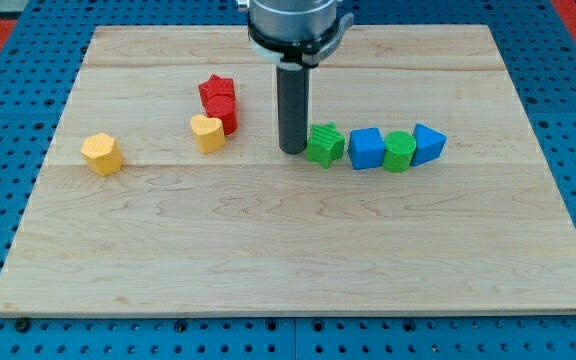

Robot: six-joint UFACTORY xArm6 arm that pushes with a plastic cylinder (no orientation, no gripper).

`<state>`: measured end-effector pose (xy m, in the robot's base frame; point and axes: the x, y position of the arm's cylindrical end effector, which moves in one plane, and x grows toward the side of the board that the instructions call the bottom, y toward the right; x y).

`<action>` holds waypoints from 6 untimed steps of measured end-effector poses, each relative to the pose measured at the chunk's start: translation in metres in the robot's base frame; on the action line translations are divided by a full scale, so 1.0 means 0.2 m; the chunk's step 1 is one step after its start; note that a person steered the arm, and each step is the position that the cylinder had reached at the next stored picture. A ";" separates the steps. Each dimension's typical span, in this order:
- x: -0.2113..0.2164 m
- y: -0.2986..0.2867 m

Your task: Push the heart slightly to the left

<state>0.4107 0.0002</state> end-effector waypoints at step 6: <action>-0.22 -0.63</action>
